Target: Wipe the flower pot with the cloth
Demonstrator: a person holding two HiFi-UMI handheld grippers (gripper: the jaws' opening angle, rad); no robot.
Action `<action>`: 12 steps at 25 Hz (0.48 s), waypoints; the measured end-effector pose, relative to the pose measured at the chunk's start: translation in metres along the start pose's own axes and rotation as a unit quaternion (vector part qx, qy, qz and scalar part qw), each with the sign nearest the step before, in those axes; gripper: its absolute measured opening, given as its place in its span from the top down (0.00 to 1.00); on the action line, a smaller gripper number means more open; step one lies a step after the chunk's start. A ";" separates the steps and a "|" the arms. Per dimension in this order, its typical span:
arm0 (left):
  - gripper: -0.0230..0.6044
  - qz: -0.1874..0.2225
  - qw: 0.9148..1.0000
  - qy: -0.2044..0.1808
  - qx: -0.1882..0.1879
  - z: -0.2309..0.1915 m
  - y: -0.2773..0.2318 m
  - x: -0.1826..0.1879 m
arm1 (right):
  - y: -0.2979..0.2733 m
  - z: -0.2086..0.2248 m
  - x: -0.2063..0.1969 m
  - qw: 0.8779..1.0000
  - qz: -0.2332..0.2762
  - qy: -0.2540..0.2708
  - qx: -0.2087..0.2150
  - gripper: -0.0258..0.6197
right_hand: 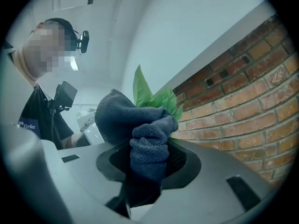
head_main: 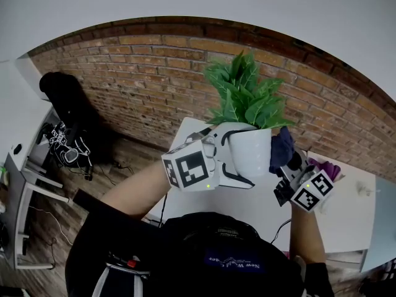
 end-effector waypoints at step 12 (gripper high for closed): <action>0.13 -0.030 1.000 0.004 -0.001 -0.001 -0.007 -0.010 | 0.017 -0.008 0.039 0.998 0.039 0.054 -0.019 0.76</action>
Point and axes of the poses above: the fingertips, and each gripper's own axes: y backward along the fingers, z to its right, x out of its top, the point moved 7 cm from there along y, backward along the fingers, and after that the axes turned 7 degrees about x, right-handed, at the moved point
